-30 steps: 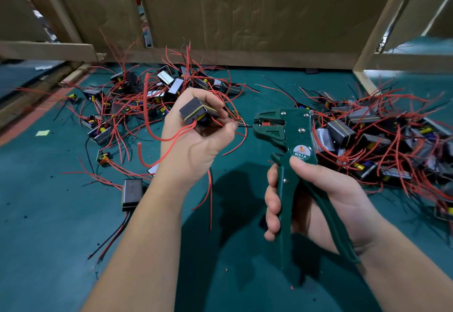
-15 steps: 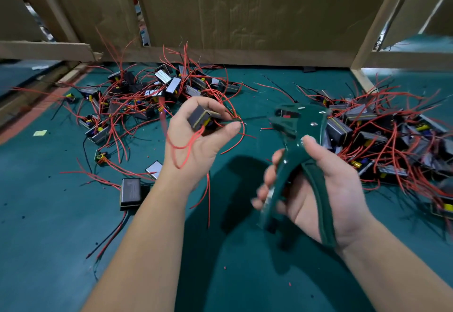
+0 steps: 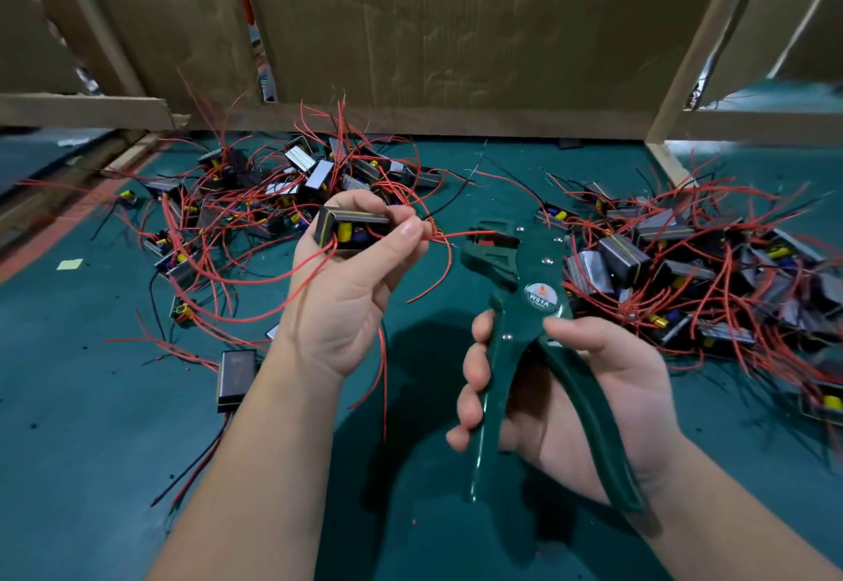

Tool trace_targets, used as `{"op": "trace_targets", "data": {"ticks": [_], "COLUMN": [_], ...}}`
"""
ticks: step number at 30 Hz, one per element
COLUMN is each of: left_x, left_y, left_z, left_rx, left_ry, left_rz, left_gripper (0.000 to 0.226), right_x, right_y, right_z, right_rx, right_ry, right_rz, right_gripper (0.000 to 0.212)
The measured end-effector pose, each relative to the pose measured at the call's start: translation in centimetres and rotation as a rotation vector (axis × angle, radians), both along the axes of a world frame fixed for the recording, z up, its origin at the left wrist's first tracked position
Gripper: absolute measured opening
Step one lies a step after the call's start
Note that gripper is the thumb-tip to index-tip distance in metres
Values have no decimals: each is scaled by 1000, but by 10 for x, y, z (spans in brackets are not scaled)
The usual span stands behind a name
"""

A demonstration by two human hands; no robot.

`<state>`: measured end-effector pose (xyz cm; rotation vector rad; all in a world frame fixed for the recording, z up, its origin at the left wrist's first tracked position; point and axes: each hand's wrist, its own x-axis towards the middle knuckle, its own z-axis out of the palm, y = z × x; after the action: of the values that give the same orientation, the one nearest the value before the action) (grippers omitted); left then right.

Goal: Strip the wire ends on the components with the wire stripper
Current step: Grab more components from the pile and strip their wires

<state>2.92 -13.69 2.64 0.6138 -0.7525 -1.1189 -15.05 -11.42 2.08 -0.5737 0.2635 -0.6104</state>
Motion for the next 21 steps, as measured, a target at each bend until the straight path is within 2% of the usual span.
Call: {"op": "trace_targets", "data": {"ticks": [3,10,21], "left_x": [1,2,5], "left_y": [0,0,0], "left_z": [0,0,0], "left_rx": [-5,-20,-32], "left_ry": [-25,-57,-52], "left_rz": [12,14,26], "left_gripper": [27,28,28], "right_x": [-1,1,0], "right_y": [1,3,3], "right_z": [1,2,1], "right_rx": [-27,-51,-89], "right_ry": [-27,70,120], "right_rz": [1,-59,-49], "right_gripper": [41,41,40]}}
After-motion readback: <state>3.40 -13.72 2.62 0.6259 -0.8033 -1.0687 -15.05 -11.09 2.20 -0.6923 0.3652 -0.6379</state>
